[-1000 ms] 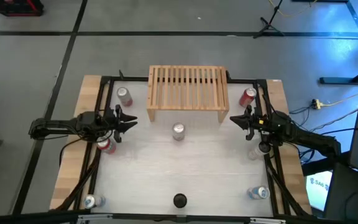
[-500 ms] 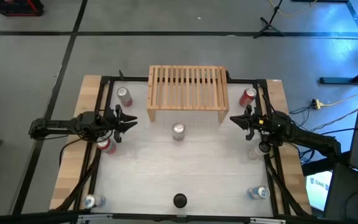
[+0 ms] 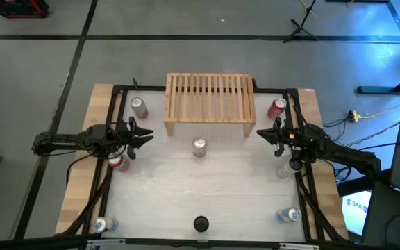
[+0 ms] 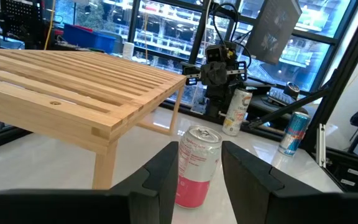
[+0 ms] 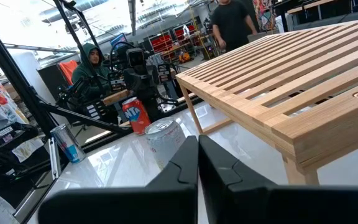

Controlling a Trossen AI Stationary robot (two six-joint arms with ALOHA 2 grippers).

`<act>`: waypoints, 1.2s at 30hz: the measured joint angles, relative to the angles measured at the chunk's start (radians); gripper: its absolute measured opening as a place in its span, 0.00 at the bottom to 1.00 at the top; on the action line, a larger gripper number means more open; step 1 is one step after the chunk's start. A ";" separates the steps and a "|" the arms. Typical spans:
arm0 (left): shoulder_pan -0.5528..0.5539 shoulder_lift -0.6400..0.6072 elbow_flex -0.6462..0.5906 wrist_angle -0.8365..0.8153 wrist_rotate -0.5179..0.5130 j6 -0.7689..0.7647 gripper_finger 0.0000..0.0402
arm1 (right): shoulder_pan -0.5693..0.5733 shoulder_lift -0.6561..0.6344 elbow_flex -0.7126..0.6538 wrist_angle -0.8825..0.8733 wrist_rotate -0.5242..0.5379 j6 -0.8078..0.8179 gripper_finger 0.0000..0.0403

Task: Place canned beverage on shelf

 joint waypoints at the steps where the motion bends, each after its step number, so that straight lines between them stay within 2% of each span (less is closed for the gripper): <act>1: 0.000 0.000 0.000 0.005 -0.013 -0.001 0.29 | 0.000 0.000 0.000 0.000 0.000 -0.002 0.01; 6: 0.000 0.000 0.000 0.127 -0.063 -0.079 0.29 | 0.000 0.000 0.000 0.003 0.035 -0.034 0.01; 10: 0.000 0.000 0.000 0.267 -0.075 -0.064 0.29 | 0.000 0.000 0.000 0.004 0.035 -0.034 0.01; 14: 0.000 0.000 0.000 0.497 -0.089 -0.149 0.29 | 0.000 0.000 0.000 0.011 0.029 -0.027 0.01; 19: 0.000 0.000 0.003 0.678 -0.124 -0.158 0.29 | 0.000 0.000 0.000 0.018 0.026 0.130 0.01; 21: 0.001 0.013 0.034 0.668 -0.169 -0.161 0.29 | 0.000 0.000 0.000 0.019 0.051 0.200 0.01; 26: 0.000 0.129 0.202 0.457 -0.132 -0.121 0.29 | 0.000 0.000 0.000 0.018 0.125 0.227 0.01; 30: 0.000 0.321 0.361 0.329 -0.139 -0.077 0.29 | 0.000 0.000 0.000 0.028 0.116 0.229 0.01; 36: 0.000 0.665 0.598 0.288 -0.104 -0.078 0.29 | 0.000 0.000 0.011 0.033 0.081 0.230 0.01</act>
